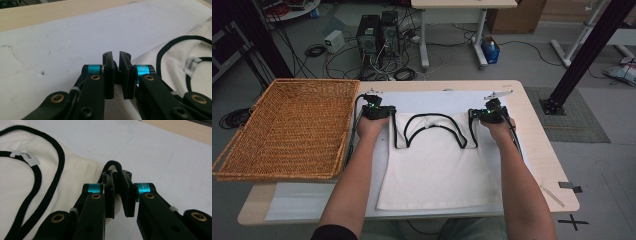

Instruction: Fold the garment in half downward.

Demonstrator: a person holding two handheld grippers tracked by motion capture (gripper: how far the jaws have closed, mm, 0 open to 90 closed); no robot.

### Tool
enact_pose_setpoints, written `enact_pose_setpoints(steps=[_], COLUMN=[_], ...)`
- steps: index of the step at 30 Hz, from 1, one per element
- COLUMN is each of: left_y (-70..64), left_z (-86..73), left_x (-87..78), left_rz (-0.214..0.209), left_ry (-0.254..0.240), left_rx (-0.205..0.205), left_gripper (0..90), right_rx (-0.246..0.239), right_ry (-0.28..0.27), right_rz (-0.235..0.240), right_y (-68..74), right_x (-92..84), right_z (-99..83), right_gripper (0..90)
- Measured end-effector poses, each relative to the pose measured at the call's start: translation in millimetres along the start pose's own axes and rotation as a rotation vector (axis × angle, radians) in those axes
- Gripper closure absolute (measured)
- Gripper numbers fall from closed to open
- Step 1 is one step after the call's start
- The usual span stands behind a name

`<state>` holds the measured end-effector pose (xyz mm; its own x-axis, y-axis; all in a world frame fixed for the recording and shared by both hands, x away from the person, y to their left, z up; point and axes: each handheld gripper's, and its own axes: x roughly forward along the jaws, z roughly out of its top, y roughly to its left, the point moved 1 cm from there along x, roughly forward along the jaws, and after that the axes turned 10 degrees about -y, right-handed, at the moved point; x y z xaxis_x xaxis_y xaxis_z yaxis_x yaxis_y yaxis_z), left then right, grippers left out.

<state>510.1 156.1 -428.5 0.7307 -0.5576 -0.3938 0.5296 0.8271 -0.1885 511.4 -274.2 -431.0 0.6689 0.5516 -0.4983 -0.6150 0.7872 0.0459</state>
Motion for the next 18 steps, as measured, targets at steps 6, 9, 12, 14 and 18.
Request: enact_pose_setpoints(steps=[6,9,12,14,18], left_y=[-18.8,-30.0,-42.1,-49.9,-66.3], left_z=[8.9,8.0,5.3,2.8,-6.4], left_x=[-27.9,-48.5,-71.7,-87.6,-120.2], left_rz=[-0.04,-0.066,-0.087,-0.094,-0.108], left_ry=[-0.053,-0.1,-0.14,-0.157,-0.19], left_rx=[0.035,0.03,0.023,0.026,0.016], left_gripper=[82.5,82.5,82.5,82.5,82.5], right_rx=[-0.019,-0.032,-0.047,-0.048,-0.066], right_ry=[-0.06,-0.095,-0.131,-0.144,-0.198], right_rz=[0.016,0.019,0.025,0.027,0.041], right_y=[8.9,16.3,27.7,35.1,56.0], right_x=[-29.1,-46.6,-67.0,-78.8,-110.0], right_z=[4.1,3.9,1.5,-0.1,-3.5], right_gripper=[83.4,83.4,83.4,83.4,83.5])
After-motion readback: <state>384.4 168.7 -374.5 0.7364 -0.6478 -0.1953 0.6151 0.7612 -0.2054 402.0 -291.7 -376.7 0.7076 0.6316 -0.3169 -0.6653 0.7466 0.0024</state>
